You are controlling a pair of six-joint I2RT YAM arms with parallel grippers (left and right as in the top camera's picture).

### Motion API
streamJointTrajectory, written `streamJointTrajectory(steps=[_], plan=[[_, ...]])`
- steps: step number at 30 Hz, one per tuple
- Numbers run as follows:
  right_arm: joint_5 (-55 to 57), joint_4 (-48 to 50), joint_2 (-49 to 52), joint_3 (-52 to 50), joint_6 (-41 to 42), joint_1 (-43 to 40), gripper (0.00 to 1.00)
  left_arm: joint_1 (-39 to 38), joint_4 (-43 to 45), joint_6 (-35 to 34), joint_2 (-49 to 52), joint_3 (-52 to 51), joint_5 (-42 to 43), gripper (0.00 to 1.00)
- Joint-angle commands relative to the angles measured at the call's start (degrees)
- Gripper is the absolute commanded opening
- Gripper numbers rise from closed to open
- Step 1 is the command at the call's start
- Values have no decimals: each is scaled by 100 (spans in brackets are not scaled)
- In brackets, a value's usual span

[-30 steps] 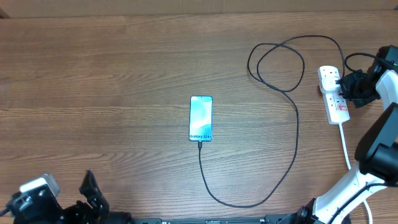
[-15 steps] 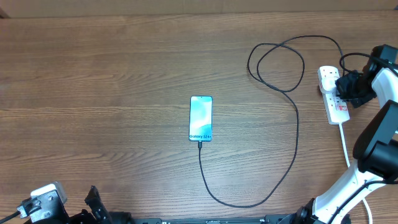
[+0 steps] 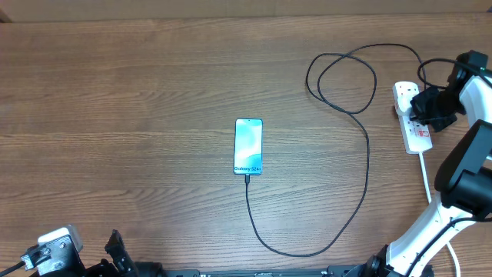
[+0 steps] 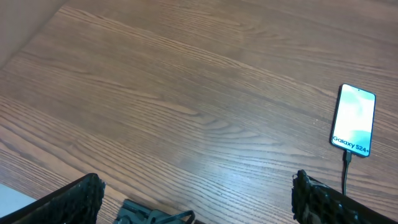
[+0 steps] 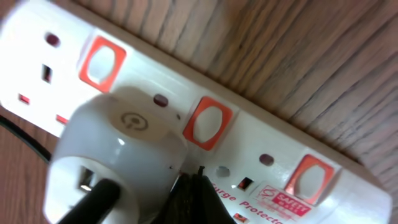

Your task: Plug charger to phone and switch on socket

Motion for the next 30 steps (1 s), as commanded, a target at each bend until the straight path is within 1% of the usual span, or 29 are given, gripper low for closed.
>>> streamJointTrajectory(steps=[1,12,19,24,30], plan=[[-188,127,37,409,-94,-72,4,42,-7,46,-46,-2,-17,100],[-11,343,46,407,-72,-76,4,42,-7,46,-46,-2,-17,100],[-33,385,286,391,-83,87,4,42,-7,46,-46,-2,-17,100],[-92,249,557,391,-212,372,4,42,-7,46,-46,-2,-17,99],[-118,-52,595,452,-310,575,4,48,-7,46,-46,-2,-17,100]])
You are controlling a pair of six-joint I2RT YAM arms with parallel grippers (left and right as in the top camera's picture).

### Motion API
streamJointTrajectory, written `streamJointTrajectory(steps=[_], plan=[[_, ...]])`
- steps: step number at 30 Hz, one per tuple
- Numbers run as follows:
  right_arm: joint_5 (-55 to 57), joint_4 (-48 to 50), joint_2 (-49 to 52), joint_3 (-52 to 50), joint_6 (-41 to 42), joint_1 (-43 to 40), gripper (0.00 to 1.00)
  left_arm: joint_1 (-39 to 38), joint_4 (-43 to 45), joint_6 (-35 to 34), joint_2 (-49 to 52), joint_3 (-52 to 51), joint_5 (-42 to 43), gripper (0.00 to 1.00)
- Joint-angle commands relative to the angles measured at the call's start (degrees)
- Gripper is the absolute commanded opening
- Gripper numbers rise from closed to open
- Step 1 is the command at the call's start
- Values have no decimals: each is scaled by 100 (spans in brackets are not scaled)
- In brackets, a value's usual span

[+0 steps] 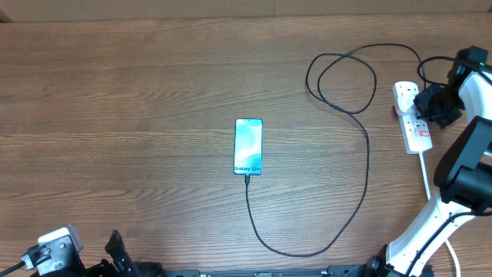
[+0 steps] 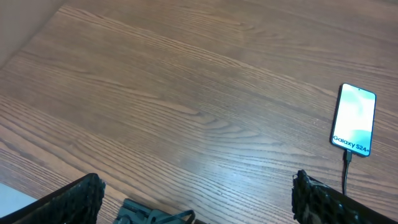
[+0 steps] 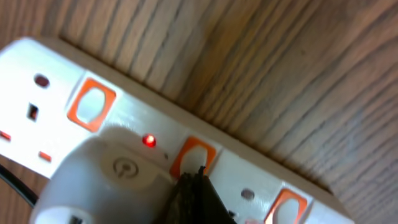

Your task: Plug charger to phone and switch on socket

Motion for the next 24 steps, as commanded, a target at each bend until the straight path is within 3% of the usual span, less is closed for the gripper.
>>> streamJointTrajectory(steps=[1,9,17,20,24], plan=[[-737,-98,313,181,-136,463,4,59,4,46,-46,-2,-17,100],[-192,-990,-157,890,-131,210,4,485,4,46,-531,-2,-17,100],[-144,-1456,-1707,1453,216,-87,4,706,0,46,-1578,-2,-20,100],[-868,-1165,-2544,1665,396,-219,4,706,-2,46,-1755,-2,-17,100],[-2109,9,-3644,1755,396,-369,4,708,0,46,-1882,-2,-17,100]])
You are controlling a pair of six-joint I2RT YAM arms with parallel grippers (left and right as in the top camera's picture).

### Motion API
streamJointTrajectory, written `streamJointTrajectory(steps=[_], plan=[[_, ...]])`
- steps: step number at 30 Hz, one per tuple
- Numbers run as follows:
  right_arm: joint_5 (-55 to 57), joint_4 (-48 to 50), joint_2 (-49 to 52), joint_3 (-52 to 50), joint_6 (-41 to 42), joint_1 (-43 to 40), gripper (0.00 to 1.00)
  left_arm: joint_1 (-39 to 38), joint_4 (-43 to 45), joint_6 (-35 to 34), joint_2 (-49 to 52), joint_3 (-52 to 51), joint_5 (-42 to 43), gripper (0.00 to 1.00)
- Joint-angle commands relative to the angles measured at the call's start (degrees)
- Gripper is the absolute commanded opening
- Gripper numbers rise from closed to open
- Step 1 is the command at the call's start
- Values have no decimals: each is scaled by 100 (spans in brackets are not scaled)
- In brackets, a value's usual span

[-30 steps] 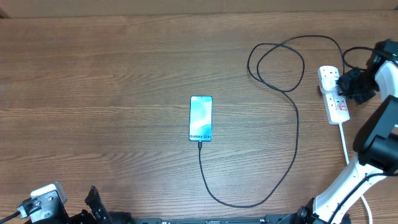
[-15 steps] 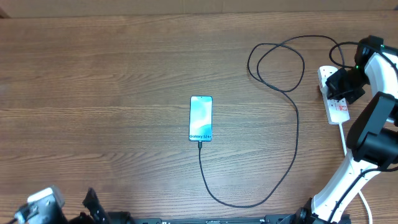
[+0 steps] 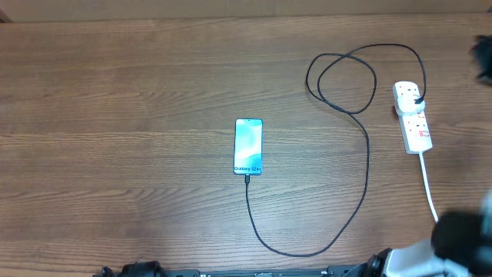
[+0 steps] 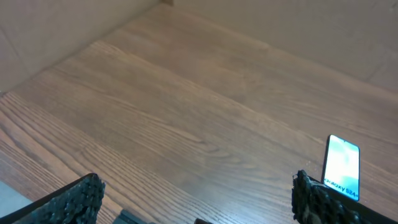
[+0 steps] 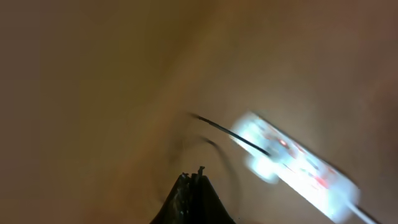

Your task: Plug charger to phone and switch on socket

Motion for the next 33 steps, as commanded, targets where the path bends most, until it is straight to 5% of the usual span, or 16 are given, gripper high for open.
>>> streamJointTrajectory(steps=[1,9,26,33], plan=[[-1338,721,-1032,219,127,-66,4,42,22,46,-151,0,-17,100],[-1759,2380,-2439,219,122,-44,5,48,22,46,-708,0,-17,99],[-1751,1032,-3445,216,-155,439,20,116,59,-168,-756,26,138,100],[-1709,981,-3687,216,-538,796,20,116,1626,-938,-756,-315,170,100]])
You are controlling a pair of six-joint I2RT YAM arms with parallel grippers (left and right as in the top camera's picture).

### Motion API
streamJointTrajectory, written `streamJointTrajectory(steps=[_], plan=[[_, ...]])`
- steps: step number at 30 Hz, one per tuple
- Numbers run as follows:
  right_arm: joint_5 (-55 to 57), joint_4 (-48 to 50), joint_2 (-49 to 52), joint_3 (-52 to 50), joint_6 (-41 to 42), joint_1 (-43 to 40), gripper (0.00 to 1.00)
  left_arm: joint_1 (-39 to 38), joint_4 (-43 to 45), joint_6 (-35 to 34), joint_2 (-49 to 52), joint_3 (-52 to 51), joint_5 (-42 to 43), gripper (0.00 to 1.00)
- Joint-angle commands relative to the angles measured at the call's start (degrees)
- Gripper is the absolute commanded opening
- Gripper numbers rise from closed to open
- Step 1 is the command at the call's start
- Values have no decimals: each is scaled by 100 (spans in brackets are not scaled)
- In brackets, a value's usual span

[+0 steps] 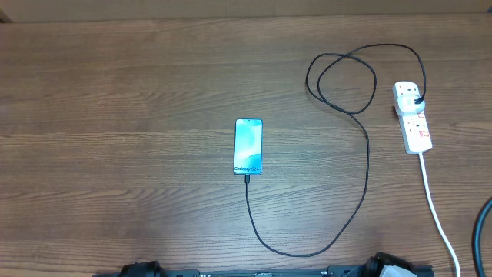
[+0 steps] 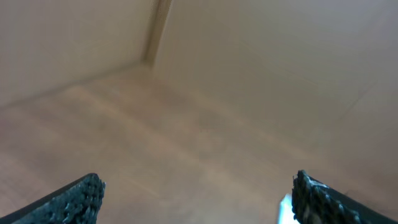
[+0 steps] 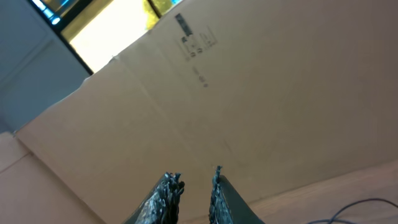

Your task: Plug charger to phone and switch on socket

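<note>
The phone (image 1: pixel 248 146) lies screen-up and lit in the middle of the table. A black cable (image 1: pixel 366 177) is plugged into its near end. The cable loops right to the white charger plug (image 1: pixel 412 95), which sits in the white power strip (image 1: pixel 416 129). A small red glow shows at the strip's left edge. Neither gripper appears in the overhead view. My left gripper (image 2: pixel 198 180) is wide open and empty, facing a cardboard wall, with a sliver of the phone (image 2: pixel 285 205) beside its right finger. My right gripper (image 3: pixel 196 174) has its fingers slightly parted and empty, also facing cardboard.
A cardboard wall (image 3: pixel 249 93) surrounds the far side of the wooden table (image 1: pixel 115 92). The strip's white lead (image 1: pixel 434 204) runs toward the near right edge. Dark arm bases (image 1: pixel 388 268) show at the bottom edge.
Both wrist views have tilted up from the table to the cardboard wall. My right gripper's fingers, shut before, now stand slightly apart. The last trace of the right arm has left the overhead view.
My shut right gripper was at the power strip beside the charger plug, its indicator dark. Then the red indicator was lit with the fingertip on the switch. Then the right arm was away from the strip. Both arms are now drawn back off the table, the phone still plugged in.
</note>
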Motion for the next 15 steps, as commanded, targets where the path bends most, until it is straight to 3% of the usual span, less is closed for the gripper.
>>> streamJointTrajectory(steps=[1,8,15], plan=[[-20,-28,-223,-2,-352,57,20,42,726,-363,-59,-420,68,100],[98,-57,-531,-11,-492,190,20,42,2417,-323,-59,-2127,76,100],[258,-48,-776,-39,-492,328,20,42,5014,-323,-59,-4380,691,100]])
